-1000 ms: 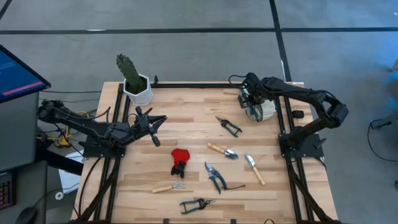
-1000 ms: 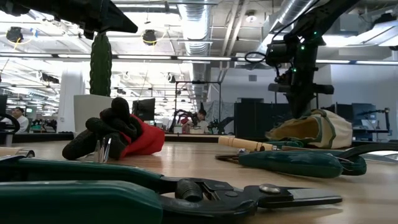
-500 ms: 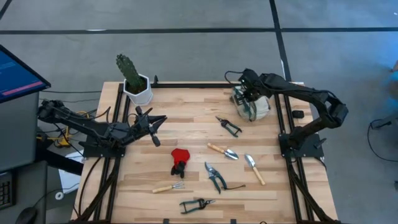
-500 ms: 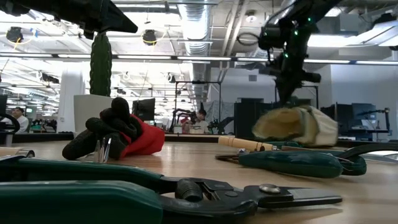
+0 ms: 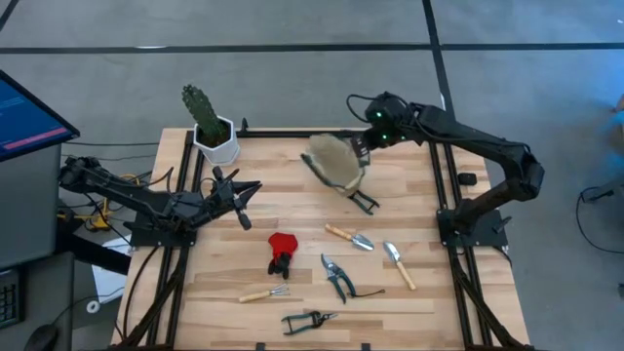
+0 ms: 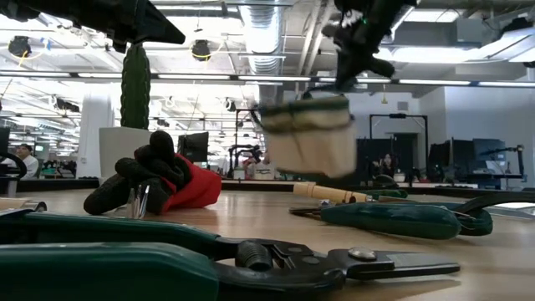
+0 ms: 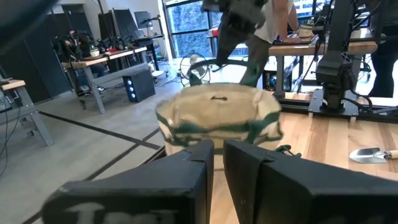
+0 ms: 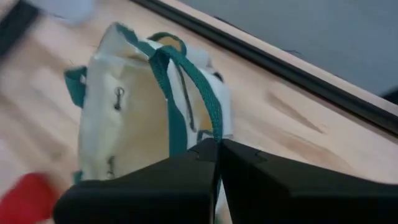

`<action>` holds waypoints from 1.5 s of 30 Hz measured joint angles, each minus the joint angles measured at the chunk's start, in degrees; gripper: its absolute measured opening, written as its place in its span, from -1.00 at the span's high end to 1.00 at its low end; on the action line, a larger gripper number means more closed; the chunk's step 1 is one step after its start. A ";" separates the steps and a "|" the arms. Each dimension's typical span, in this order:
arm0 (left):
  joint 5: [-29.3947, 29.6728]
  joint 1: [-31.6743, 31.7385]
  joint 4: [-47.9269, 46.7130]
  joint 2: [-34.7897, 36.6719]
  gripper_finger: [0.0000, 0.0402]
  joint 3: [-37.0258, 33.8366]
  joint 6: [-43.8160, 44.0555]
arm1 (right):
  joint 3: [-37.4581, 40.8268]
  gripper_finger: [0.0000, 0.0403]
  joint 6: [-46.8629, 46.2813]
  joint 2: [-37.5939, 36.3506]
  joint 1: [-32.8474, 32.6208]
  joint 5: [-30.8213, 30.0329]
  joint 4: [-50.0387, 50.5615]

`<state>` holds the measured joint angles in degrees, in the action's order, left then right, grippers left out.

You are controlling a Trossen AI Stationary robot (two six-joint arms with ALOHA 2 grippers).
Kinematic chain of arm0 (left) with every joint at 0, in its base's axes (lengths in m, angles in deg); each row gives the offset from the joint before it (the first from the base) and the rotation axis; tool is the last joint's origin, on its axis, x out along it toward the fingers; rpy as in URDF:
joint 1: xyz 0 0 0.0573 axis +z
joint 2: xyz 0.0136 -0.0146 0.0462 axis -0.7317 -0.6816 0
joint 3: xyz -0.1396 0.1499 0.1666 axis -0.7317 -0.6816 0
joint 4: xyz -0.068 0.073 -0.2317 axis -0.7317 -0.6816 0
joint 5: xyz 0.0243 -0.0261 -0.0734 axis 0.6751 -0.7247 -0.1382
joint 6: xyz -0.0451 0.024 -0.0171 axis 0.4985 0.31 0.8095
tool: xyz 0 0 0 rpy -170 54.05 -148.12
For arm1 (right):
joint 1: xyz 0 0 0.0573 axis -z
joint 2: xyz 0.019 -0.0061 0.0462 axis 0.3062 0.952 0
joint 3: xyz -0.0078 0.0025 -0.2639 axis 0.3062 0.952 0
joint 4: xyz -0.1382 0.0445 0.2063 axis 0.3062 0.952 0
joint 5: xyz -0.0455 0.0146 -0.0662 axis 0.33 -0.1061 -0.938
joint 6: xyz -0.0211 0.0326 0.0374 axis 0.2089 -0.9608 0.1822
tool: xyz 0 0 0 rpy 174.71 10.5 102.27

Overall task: Pick & Place Garden tools in Gardening bag
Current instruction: Move the gardening bag to the top middle of the table

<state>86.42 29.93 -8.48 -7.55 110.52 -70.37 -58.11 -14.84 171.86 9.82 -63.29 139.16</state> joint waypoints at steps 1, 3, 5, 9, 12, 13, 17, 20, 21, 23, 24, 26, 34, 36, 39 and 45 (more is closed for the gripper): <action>0.02 0.00 0.00 0.02 0.87 0.02 -0.02 | -0.52 1.00 0.00 0.00 -0.70 0.83 -0.36; 0.00 0.00 0.00 0.00 0.87 0.00 0.00 | -1.43 1.00 0.00 0.02 -2.03 2.27 -1.15; 0.02 -0.02 0.00 0.02 0.87 0.00 -0.02 | -1.75 1.00 -0.15 0.02 -3.32 3.75 -3.26; 0.04 -0.01 0.00 0.01 0.87 0.00 -0.02 | -1.75 1.00 -0.92 0.02 -5.29 5.26 -6.50; 0.04 0.00 0.00 0.00 0.87 0.00 -0.02 | -1.75 1.00 -1.61 0.04 -6.22 5.24 -7.35; 0.07 -0.02 0.00 0.00 0.87 0.00 -0.02 | -1.75 1.00 -1.84 0.04 -6.33 5.23 -7.50; 0.07 0.00 0.00 0.01 0.87 0.00 -0.02 | -1.75 1.00 -2.51 0.04 -6.65 5.22 -7.48; 0.26 0.00 0.00 0.02 0.87 0.00 -0.02 | -1.75 1.00 -2.91 0.04 -7.16 5.24 -7.50; 0.28 0.00 0.00 0.01 0.87 0.01 -0.02 | -1.75 1.00 -2.95 0.04 -7.51 5.24 -7.50; 0.28 -0.01 0.00 0.02 0.87 0.00 -0.02 | -1.77 1.00 -3.04 0.57 -8.09 5.26 -7.95; 0.28 -0.01 0.00 0.02 0.87 0.02 -0.02 | -1.82 1.00 -3.06 1.29 -8.57 5.36 -8.97; 0.28 0.00 0.00 0.02 0.87 0.00 -0.02 | -1.69 1.00 -3.08 2.48 -8.87 6.95 -10.16; 0.24 -0.02 0.00 0.02 0.87 0.00 -0.02 | -3.33 1.00 -3.72 9.08 -8.82 13.60 -16.01; 0.22 -0.02 -0.02 0.00 0.87 0.00 -0.03 | -4.85 1.00 -3.72 10.42 -8.82 16.18 -15.79; 0.22 -0.02 0.00 0.02 0.87 0.00 -0.02 | -6.92 1.00 -3.69 12.39 -9.38 19.23 -15.44; 0.02 -0.02 0.01 0.02 0.87 0.00 -0.02 | -8.51 1.00 -3.35 16.27 -9.63 23.89 -14.68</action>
<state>86.44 29.90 -8.47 -7.53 110.52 -70.39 -66.62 -18.19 188.13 0.19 -39.40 124.48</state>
